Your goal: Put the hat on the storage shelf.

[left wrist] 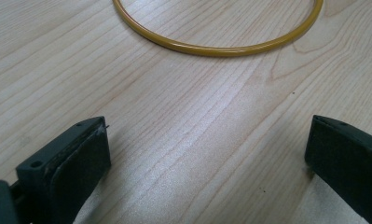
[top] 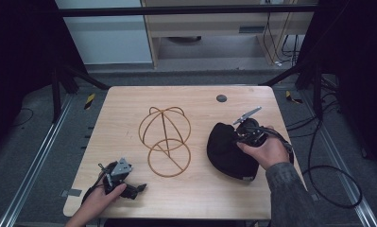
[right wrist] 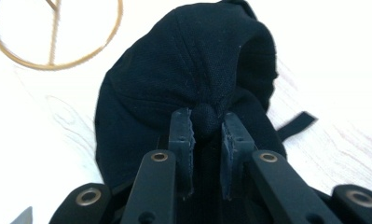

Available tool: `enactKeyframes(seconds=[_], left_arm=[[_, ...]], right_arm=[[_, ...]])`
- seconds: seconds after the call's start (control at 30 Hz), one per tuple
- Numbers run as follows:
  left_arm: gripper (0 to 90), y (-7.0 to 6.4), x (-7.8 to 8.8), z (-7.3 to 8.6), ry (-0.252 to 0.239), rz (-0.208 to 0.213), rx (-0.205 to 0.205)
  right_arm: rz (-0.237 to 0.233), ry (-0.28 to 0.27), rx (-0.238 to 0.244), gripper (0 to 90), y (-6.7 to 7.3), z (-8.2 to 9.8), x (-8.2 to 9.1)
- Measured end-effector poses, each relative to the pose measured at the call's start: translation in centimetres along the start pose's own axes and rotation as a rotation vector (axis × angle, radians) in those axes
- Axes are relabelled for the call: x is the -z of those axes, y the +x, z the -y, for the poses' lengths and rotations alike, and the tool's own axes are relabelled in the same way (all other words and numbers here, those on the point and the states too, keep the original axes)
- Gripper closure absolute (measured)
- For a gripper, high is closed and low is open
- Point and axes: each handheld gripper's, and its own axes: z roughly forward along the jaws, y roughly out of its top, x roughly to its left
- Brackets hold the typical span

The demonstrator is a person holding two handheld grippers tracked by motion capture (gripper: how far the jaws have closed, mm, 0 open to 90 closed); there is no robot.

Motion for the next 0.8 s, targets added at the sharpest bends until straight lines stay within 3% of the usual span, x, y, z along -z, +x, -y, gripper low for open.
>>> enactKeyframes(seconds=[0.27, 0.5, 0.8], left_arm=[[0.0, 0.0, 0.0, 0.0, 0.0, 0.0, 0.0], [0.0, 0.0, 0.0, 0.0, 0.0, 0.0, 0.0], [0.0, 0.0, 0.0, 0.0, 0.0, 0.0, 0.0]], right_arm=[[0.001, -0.095, -0.008, 77.5, 0.3, 0.1, 3.0], [-0.019, -0.218, -0.043, 77.7, 0.2, 0.6, 5.0], [-0.03, -0.286, -0.051, 77.7, 0.7, 1.2, 6.5]])
